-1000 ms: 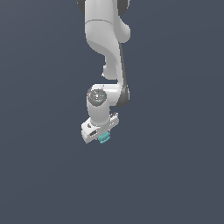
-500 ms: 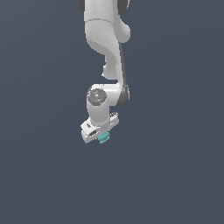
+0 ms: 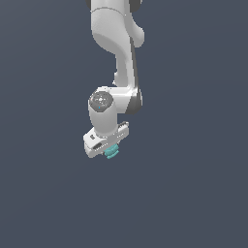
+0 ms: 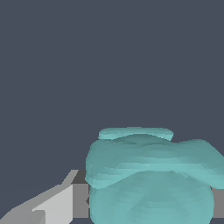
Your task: Pick up the object and move it to a goal position.
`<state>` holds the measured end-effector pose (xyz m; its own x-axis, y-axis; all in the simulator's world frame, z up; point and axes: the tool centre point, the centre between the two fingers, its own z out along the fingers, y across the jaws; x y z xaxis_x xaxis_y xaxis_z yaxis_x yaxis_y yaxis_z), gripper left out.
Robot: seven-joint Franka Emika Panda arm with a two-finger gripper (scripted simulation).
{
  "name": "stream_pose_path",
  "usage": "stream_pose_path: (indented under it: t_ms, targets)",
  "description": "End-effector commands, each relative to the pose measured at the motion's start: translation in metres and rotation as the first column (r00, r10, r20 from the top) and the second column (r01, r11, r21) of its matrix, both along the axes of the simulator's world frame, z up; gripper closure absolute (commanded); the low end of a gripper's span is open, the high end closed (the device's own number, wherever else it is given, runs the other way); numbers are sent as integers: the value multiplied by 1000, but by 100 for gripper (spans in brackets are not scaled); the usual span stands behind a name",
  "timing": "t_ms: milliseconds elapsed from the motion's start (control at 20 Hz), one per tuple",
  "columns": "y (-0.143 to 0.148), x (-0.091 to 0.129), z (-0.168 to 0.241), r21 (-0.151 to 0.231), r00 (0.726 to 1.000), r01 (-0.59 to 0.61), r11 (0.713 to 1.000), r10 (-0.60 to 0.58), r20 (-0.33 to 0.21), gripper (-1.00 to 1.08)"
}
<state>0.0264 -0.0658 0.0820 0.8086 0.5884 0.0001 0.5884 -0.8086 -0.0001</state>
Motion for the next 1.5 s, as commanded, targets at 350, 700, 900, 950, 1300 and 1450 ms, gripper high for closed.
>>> stream_pose_path:
  t_ms: [350,700,900,950,1300,1450]
  targets:
    - [-24,31,76,1,1000,0,1000,0,1,108]
    - [-42,56,135,1,1000,0,1000,0,1,108]
    - [-51,68,161,1,1000,0,1000,0,0,108]
    - [-52,71,167,1,1000,0,1000,0,0,108]
    - [-64,87,201,1,1000,0,1000,0,0,108]
    - [-67,92,211,1,1000,0,1000,0,0,108]
